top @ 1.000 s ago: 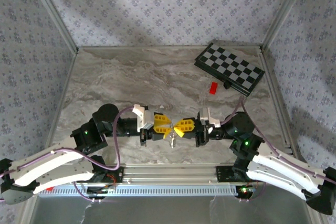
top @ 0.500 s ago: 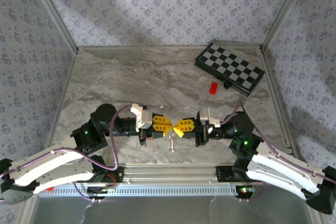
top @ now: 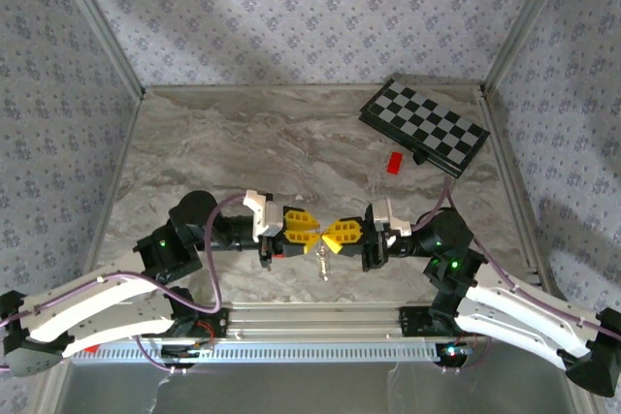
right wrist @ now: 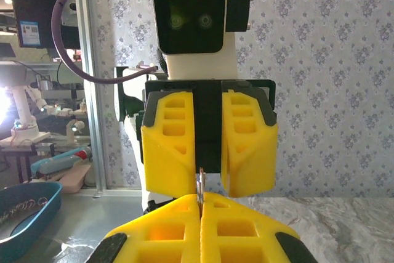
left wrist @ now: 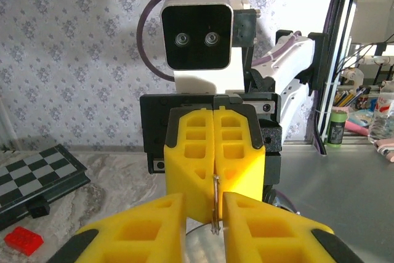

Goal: Put the keys on the keyring

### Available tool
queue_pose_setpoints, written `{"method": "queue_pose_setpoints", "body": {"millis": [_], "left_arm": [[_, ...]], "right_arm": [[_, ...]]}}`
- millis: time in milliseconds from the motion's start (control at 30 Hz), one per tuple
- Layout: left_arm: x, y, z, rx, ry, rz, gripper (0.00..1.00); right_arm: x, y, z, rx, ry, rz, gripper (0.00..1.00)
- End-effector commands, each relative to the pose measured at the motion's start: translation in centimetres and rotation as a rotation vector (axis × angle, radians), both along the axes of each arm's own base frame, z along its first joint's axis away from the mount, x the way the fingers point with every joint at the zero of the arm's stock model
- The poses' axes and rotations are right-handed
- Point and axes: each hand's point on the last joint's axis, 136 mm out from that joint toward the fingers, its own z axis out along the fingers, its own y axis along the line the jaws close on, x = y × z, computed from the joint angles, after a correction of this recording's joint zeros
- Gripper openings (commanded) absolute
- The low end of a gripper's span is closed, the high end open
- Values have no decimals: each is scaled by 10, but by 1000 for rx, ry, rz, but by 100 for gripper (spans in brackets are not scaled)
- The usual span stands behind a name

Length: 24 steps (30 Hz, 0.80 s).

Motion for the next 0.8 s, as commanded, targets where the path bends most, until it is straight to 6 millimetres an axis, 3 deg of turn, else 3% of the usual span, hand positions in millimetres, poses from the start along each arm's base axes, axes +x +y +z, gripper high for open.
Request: {"method": "queue_pose_setpoints", "body": {"millis": [0,200,400,567,667,733,767], "left_arm": [[-3,1,7,-26,-8,-23,20],[-4,-1,6,-26,-8,-34,14],[-6,-2,6,-22,-8,-45,0],[-7,0,6,-15,-16,-45,0],[-6,2,5,4,-27,-34,0],[-5,4,4,16,-38,-22,0],[-5,5,5,21,-46,-18,0]], "right_arm": [[-3,-7,12,57,-16,2,0],[-3,-7,10,60,-11,1,0],[-2,-7,11,65,-13,-1,0],[-1,-7,9,54,-9,-13,0],[4,-7,5,11,-9,-53,12],[7,-7,-1,-40,-17,-88,31],[6,-6,-4,-68,-25,-98,35]]}}
